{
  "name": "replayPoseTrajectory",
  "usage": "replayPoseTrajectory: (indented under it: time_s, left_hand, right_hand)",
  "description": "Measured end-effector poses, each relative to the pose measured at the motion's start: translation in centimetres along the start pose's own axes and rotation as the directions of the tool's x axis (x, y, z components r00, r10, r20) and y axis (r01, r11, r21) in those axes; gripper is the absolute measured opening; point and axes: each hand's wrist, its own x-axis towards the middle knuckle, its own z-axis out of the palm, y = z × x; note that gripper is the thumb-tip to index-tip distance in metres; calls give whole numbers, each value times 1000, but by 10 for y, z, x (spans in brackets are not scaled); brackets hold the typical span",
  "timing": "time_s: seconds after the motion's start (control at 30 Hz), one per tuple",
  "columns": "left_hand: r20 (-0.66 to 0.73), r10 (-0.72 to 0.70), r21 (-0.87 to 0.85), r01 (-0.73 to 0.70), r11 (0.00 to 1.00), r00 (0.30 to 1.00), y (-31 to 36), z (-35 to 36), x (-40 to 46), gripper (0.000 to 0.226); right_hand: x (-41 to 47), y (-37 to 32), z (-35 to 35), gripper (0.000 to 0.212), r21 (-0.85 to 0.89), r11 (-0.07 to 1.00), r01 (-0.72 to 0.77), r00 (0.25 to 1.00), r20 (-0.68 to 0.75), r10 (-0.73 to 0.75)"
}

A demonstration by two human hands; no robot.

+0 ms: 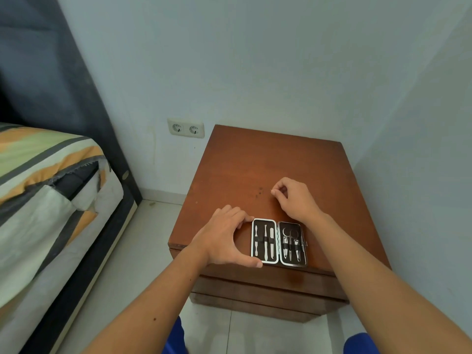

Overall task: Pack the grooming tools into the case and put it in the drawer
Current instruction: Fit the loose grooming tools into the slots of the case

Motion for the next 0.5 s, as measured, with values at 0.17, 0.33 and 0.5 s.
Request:
replayPoseTrajectory:
  time_s: [0.17, 0.33, 0.5]
  left_hand:
    - [-19, -5, 13, 5, 1000, 1000, -6, -9, 1, 92]
    - [-27, 2, 26, -1, 1000, 1000, -6, -8, 3, 92]
    - [-28, 12, 34, -11, 999, 1000, 1, -5, 5, 92]
  right_hand:
    - [-11, -11, -7, 11, 295, 955, 21, 998, -69, 0]
    - [-31, -12, -12, 15, 501, 865, -17, 1000, 27, 4]
    - [-49, -12, -9, 12, 582, 812, -47, 996, 88, -5]
